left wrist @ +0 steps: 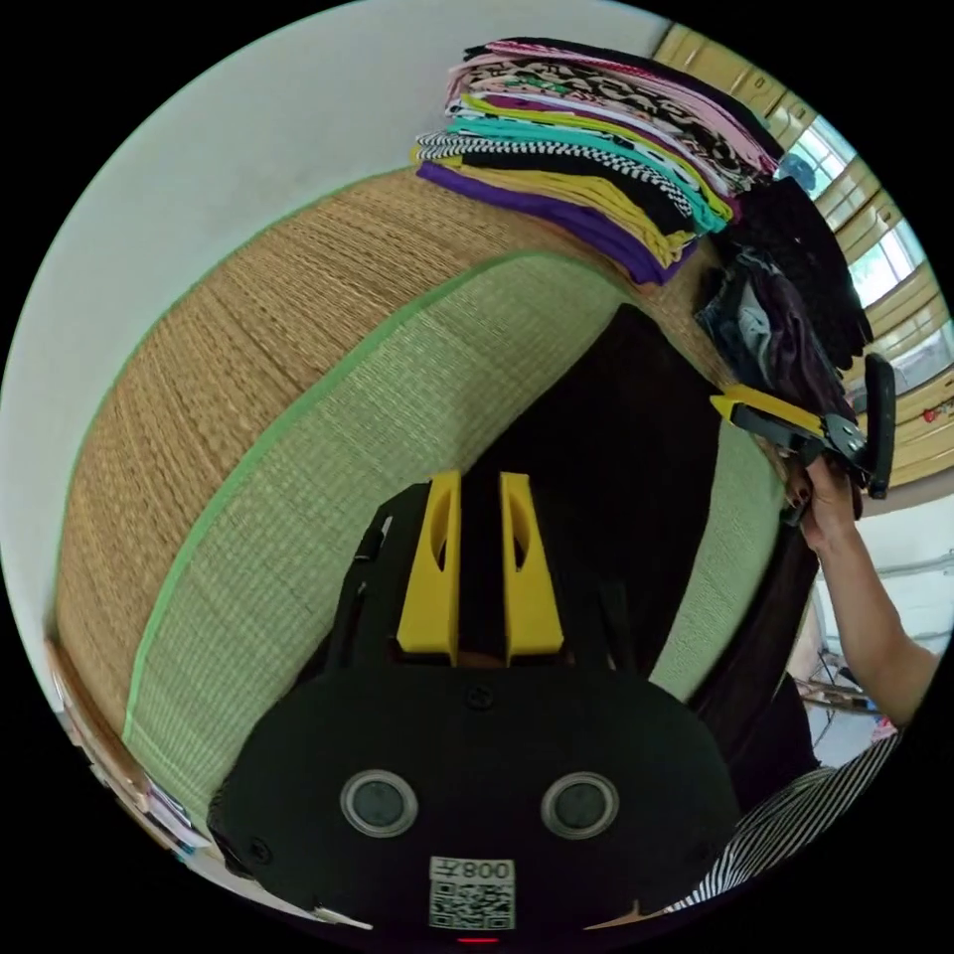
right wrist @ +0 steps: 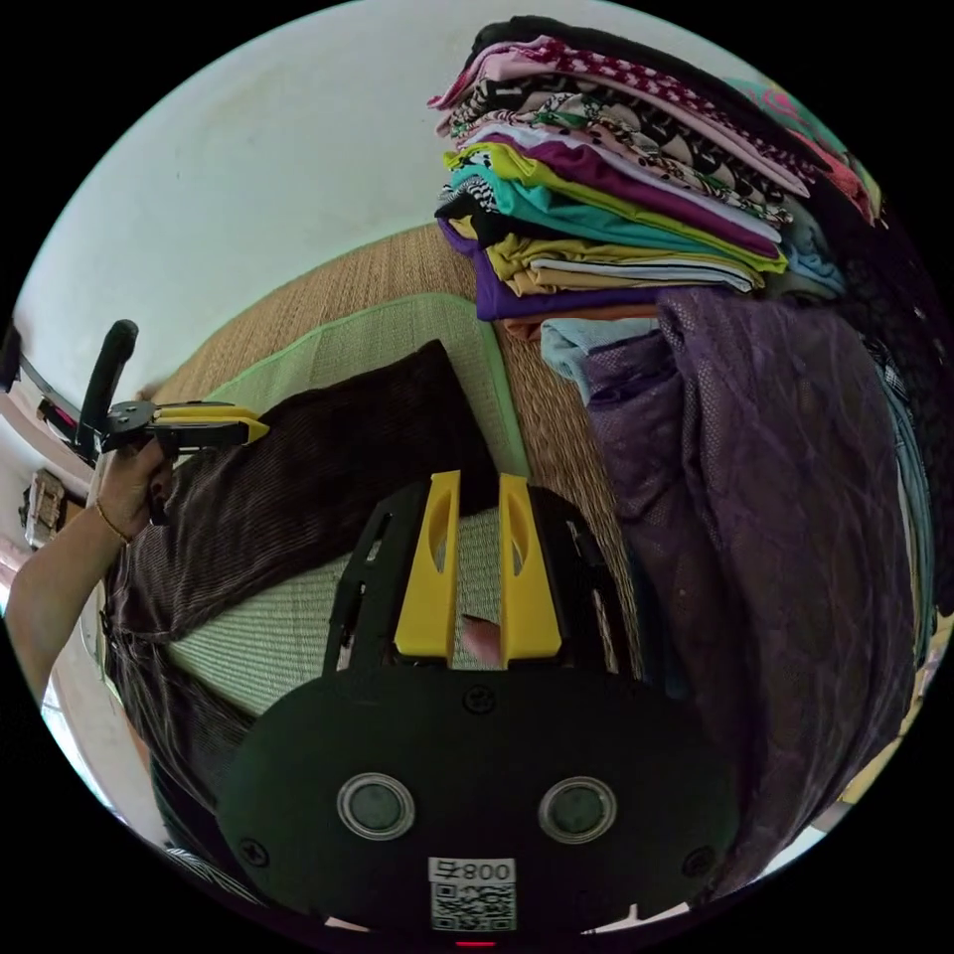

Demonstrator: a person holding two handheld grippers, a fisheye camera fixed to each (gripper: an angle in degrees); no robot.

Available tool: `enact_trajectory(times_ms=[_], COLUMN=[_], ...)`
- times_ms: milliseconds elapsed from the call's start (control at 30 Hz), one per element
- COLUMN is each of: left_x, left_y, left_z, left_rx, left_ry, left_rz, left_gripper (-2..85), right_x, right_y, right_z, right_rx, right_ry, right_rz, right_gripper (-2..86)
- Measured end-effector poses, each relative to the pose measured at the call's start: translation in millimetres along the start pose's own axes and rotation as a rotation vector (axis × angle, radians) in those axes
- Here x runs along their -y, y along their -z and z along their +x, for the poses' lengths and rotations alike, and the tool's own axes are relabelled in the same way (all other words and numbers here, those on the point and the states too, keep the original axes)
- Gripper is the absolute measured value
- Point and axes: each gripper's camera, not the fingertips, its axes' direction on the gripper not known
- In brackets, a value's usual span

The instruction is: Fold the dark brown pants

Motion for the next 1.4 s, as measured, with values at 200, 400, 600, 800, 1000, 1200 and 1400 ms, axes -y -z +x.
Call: enact_trajectory(times_ms=[200, 400, 600, 800, 1000, 1200, 1400], left_x=[15, 33, 43, 2, -53, -76, -102], left_y=[23, 50, 5, -4, -37, -51, -34], left_z=[28, 57, 60, 96, 135, 133, 122], left_rx=[-0.050, -0.059, -0.023, -0.376, -0.305, -0.248, -0.326], left_ry=[-0.022, -0.088, 0.007, -0.157, -0.278, -0.228, -0.191], left_rz=[0.089, 0.192, 0.026, 0.017, -0.164, -0.193, -0.106], left_gripper=[3.4, 3.4, 4.8, 7.2, 9.3, 4.4, 2.1], right_x=[-33, -77, -91, -159, -256, -277, -271], right_y=[17, 83, 41, 73, 90, 92, 137], right_z=[18, 47, 82, 95, 96, 94, 93], right_rx=[0.045, 0.076, 0.074, 0.091, 0.002, -0.080, -0.017], right_ry=[0.059, 0.058, -0.059, -0.032, -0.077, -0.101, -0.099], right_rz=[0.037, 0.215, 0.039, 0.037, -0.119, -0.164, -0.109], right_gripper=[2.2, 1.0, 0.8, 2.4, 8.5, 7.2, 1.3])
